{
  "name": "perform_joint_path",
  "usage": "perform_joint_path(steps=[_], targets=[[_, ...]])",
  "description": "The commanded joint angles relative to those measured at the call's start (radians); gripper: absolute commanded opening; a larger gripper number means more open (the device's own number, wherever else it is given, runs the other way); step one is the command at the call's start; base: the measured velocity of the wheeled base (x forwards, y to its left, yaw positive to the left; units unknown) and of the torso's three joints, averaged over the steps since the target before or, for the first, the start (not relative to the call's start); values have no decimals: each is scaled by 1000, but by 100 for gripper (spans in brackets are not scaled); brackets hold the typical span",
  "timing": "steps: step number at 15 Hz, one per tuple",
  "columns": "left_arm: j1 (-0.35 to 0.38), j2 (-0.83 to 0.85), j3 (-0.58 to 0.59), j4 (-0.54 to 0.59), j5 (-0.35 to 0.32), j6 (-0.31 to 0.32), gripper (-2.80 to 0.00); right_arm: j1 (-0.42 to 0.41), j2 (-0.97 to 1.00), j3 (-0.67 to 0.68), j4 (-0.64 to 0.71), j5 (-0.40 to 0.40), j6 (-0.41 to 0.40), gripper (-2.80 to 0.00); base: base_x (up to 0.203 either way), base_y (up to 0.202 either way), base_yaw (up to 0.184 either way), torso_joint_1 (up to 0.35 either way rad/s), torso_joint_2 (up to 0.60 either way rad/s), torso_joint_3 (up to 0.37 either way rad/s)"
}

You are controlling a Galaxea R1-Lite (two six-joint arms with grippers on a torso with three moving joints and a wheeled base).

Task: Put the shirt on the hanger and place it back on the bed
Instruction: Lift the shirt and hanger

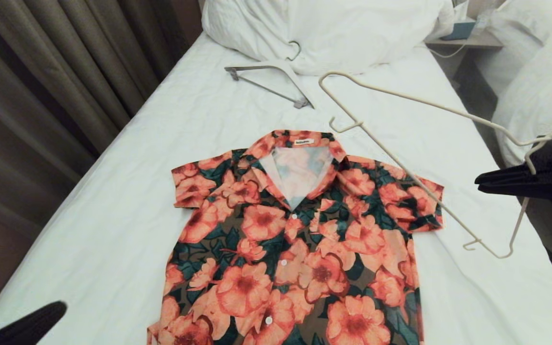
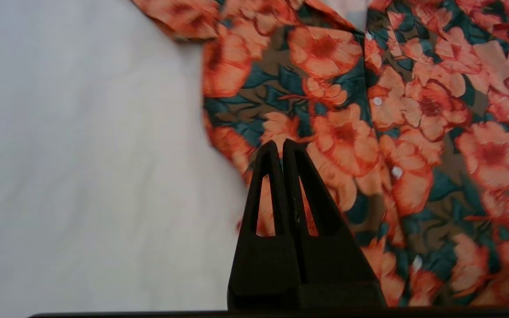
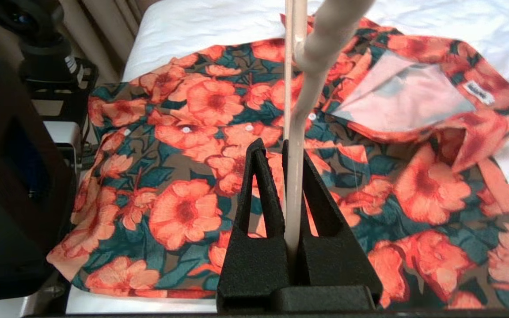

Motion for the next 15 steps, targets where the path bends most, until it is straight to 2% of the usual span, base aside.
perform_joint_path(steps=[1, 4, 7, 10, 14, 15], targets=[[-57, 493, -60, -176, -24, -39, -280, -5, 25, -10, 5, 8, -3, -280, 0, 0, 0, 0, 0, 0], [-145, 921, -223, -387, -90, -107, -280, -27, 40, -26, 3, 8, 6, -280, 0, 0, 0, 0, 0, 0], [-204, 1214, -542, -497, -141, -169, -280, -75, 80, -46, 1, 9, 5, -280, 0, 0, 0, 0, 0, 0], [-230, 1352, -819, -447, -168, -213, -280, -116, 118, -71, 0, 9, 4, -280, 0, 0, 0, 0, 0, 0], [-240, 1496, -1068, -319, -190, -246, -280, -162, 155, -105, 2, 9, 6, -280, 0, 0, 0, 0, 0, 0], [-229, 1514, -1102, -297, -198, -248, 0, -169, 155, -110, 2, 8, 6, -280, 0, 0, 0, 0, 0, 0]])
